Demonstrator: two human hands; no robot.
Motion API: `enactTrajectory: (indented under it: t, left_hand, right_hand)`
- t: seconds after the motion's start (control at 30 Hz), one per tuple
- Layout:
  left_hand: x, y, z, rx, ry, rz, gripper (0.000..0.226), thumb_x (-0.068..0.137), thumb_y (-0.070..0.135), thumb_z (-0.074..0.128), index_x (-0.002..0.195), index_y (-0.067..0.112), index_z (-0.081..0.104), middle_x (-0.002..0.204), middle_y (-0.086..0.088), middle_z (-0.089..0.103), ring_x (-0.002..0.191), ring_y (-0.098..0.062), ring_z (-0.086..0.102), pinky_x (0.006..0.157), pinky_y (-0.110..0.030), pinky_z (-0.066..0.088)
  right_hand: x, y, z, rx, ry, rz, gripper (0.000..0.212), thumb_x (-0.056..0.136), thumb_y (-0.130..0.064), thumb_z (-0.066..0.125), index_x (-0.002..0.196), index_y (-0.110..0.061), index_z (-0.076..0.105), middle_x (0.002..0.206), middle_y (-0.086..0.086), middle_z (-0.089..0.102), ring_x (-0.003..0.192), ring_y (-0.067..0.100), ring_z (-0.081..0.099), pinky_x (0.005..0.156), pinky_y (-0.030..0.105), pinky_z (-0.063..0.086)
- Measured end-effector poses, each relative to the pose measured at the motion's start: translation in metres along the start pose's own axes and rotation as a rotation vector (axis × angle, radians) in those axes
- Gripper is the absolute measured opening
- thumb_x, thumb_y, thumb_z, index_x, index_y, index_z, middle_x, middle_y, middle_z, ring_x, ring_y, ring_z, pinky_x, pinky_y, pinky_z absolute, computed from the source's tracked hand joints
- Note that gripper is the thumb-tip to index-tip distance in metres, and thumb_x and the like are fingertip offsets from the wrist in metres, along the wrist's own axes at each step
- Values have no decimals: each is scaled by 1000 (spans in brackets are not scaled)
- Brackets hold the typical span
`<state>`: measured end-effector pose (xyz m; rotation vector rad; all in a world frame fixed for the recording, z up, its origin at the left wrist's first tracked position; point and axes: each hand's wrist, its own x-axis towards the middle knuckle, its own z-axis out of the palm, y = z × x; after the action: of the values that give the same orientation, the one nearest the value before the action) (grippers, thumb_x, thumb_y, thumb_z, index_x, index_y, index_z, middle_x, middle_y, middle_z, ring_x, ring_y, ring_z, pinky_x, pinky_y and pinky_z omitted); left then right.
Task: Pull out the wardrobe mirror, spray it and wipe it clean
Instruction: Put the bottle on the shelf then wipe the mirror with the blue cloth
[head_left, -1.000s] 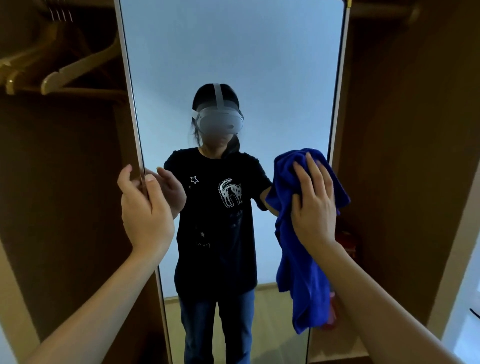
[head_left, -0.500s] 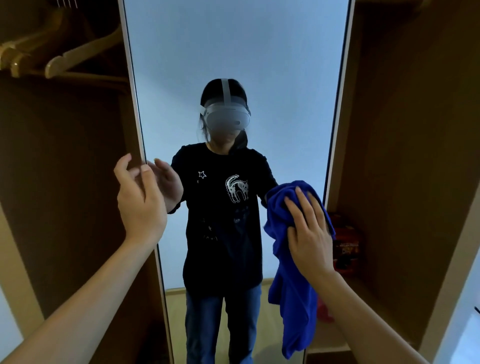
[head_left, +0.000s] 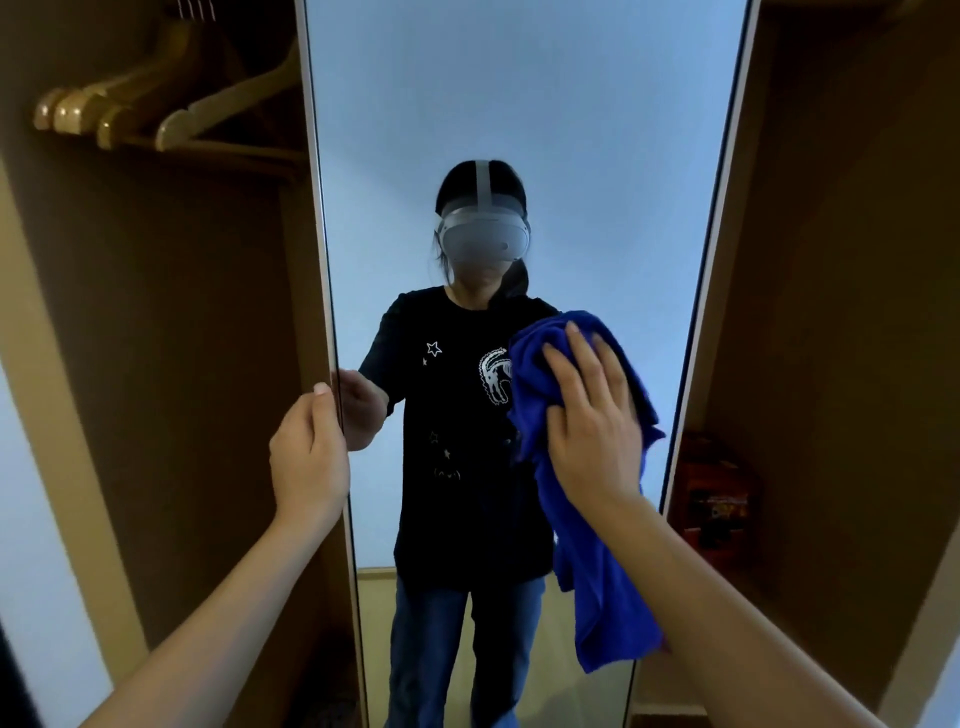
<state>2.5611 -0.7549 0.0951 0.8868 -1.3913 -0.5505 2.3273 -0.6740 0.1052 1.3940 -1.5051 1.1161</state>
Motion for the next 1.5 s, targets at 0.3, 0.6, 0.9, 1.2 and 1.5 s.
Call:
enactTrajectory:
  t: [0.3, 0.6, 0.9, 1.2, 1.5]
  left_hand:
    - [0, -2, 1, -10, -11, -33, 39, 105, 33, 32, 101, 9, 63, 87, -1, 59, 81, -8, 54, 68, -23, 40]
    - [4, -1, -7, -16, -70, -29, 37, 105, 31, 33, 90, 13, 61, 79, 2, 58, 74, -7, 55, 67, -23, 41]
    - [12, -7, -14, -52, -131, -28, 37, 101, 46, 33, 91, 27, 63, 86, 4, 65, 85, -12, 63, 83, -43, 53]
    - [18, -8, -18, -80, -197, -27, 43, 100, 49, 27, 91, 26, 63, 92, 0, 67, 90, -11, 63, 90, -46, 51]
    - [28, -11, -25, -111, -248, 25, 48, 104, 43, 25, 79, 23, 60, 71, 3, 62, 68, -10, 61, 70, -33, 48]
  right_hand:
    - [-57, -38, 38, 51, -157, -147, 53, 90, -8, 47, 142, -18, 42, 154, 2, 34, 144, 25, 25, 116, 34, 24]
    - [-28, -55, 32, 81, -44, -21, 65, 80, 4, 64, 138, -18, 47, 150, 0, 40, 140, 23, 31, 109, 23, 25]
    - [-26, -122, 63, 20, -195, -143, 62, 84, -9, 58, 144, -17, 41, 156, 4, 32, 145, 25, 22, 112, 42, 34]
    - [-76, -115, 75, -73, -301, -260, 57, 84, -13, 64, 139, -18, 49, 153, 2, 36, 143, 23, 27, 106, 38, 42]
    - [-18, -149, 79, 68, -180, -124, 46, 94, -11, 46, 140, -16, 49, 155, 3, 35, 147, 24, 20, 117, 35, 22]
